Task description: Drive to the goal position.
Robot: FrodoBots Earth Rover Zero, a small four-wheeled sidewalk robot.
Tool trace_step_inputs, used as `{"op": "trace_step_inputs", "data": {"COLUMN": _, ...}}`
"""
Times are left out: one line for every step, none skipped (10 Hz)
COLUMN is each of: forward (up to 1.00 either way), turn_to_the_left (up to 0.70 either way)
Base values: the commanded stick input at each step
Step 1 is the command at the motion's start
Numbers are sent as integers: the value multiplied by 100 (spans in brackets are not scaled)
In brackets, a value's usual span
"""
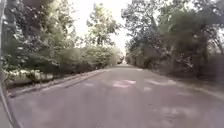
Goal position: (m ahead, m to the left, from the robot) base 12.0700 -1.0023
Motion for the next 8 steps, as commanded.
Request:
{"op": "trace_step_inputs", "data": {"forward": 70, "turn_to_the_left": 0}}
{"op": "trace_step_inputs", "data": {"forward": 70, "turn_to_the_left": 0}}
{"op": "trace_step_inputs", "data": {"forward": 70, "turn_to_the_left": -7}}
{"op": "trace_step_inputs", "data": {"forward": 70, "turn_to_the_left": -30}}
{"op": "trace_step_inputs", "data": {"forward": 70, "turn_to_the_left": -34}}
{"op": "trace_step_inputs", "data": {"forward": 70, "turn_to_the_left": -34}}
{"op": "trace_step_inputs", "data": {"forward": 70, "turn_to_the_left": -24}}
{"op": "trace_step_inputs", "data": {"forward": 70, "turn_to_the_left": -12}}
